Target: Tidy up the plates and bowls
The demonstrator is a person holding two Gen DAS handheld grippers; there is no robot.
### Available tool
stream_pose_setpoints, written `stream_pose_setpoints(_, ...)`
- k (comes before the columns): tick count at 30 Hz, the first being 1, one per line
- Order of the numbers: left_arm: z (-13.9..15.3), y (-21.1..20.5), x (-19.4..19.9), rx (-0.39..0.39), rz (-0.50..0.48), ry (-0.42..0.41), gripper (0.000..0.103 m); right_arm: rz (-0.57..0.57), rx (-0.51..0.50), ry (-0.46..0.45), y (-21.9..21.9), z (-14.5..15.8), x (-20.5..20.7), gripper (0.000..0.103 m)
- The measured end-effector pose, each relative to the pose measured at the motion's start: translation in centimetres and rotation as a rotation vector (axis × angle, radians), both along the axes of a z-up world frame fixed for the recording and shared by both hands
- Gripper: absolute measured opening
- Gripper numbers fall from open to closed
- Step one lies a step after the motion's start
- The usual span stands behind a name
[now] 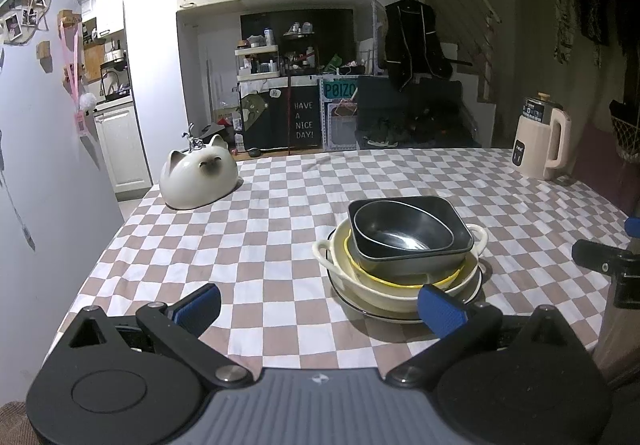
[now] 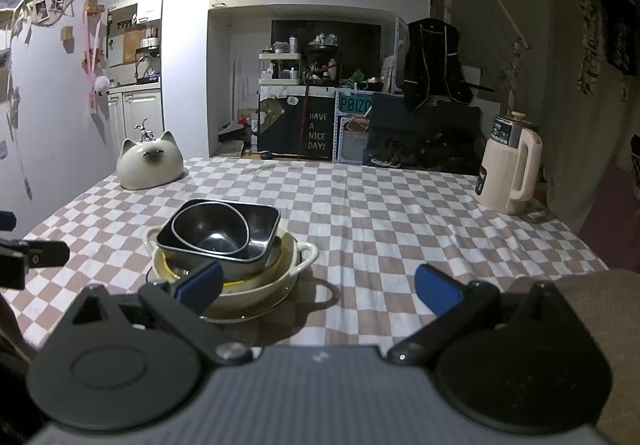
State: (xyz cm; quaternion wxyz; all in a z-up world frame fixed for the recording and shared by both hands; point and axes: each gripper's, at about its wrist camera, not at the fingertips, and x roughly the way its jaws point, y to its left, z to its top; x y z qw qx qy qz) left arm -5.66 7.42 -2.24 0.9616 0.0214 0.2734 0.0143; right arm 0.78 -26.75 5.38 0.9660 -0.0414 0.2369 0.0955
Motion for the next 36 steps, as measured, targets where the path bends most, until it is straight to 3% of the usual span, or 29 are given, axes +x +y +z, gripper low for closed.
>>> stream_pose_setpoints(36,-0.25,0.09,0.00,-0.008,-0.014,0.002,0.103,-0.006,-0.001,0.001,0.00,-0.15,0.15,0.103)
